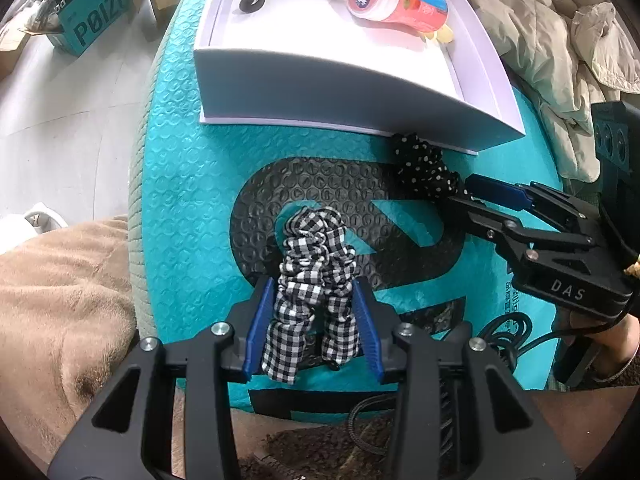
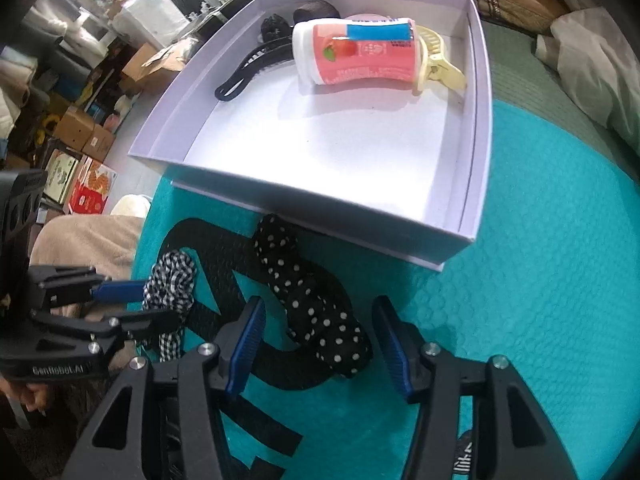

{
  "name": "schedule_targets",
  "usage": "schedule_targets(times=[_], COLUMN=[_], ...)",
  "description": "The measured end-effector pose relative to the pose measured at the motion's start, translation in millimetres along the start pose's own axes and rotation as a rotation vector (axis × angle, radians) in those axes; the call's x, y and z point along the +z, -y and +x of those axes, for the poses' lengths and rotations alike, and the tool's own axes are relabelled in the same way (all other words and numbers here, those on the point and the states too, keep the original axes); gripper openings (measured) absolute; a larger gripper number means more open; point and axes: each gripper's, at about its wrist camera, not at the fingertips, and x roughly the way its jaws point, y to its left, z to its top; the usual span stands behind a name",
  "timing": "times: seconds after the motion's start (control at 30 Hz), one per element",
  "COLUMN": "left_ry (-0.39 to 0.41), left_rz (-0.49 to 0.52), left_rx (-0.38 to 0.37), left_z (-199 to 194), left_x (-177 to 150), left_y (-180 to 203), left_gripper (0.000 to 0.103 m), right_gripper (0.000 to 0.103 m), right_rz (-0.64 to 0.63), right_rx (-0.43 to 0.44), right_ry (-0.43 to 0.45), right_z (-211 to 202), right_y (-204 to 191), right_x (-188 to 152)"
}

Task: Organize objects
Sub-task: 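Grasp the gingham scrunchie with the left tool while the right tool grasps the polka-dot scrunchie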

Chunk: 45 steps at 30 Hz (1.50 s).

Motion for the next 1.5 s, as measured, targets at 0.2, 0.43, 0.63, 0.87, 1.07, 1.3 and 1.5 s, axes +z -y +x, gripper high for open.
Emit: schedule_targets(times=[0.2, 0.43, 0.63, 0.87, 1.07, 1.3, 1.5], left_ry=[0.007, 0.01, 0.021, 0.021, 0.019, 0.012, 0.007], left_rz=[0.033, 0.042, 0.075, 0.093, 0.092, 0.099, 0.153], left_rx=[0.026, 0.03, 0.035, 0.044, 0.041, 0.039, 0.064], left_z=[-0.3, -1.6, -2.4, 5.6, 6.3, 11.5, 13.0], left_x=[-3.4, -7.5, -1.6, 6.2, 5.1, 8.7, 6.3], left_y=[2.8, -0.5, -0.8, 15.8, 14.5, 19.3, 26.4], left_gripper=[0.039, 0.039, 0.039, 0.038, 0.038, 0.04, 0.042], right_gripper=[0.031, 0.03, 0.03, 0.033, 0.052, 0.056, 0.062], right_rz=[0.063, 0.145, 0.125, 0.075, -0.013, -0.075, -0.091], right_rx=[0.027, 0.039, 0.032, 0.039, 0.001, -0.007, 0.002], right_ry=[0.003, -0.026, -0.08, -0.101, -0.12, -0.115, -0.09], right_z=[-1.4, -2.8, -6.8, -5.7, -1.5, 11.9, 12.3], right_y=[10.1, 14.4, 2.9, -8.3, -20.4, -26.4, -29.5], right_x=[-8.5, -22.9, -38.2, -39.0, -26.5, -24.0, -28.4])
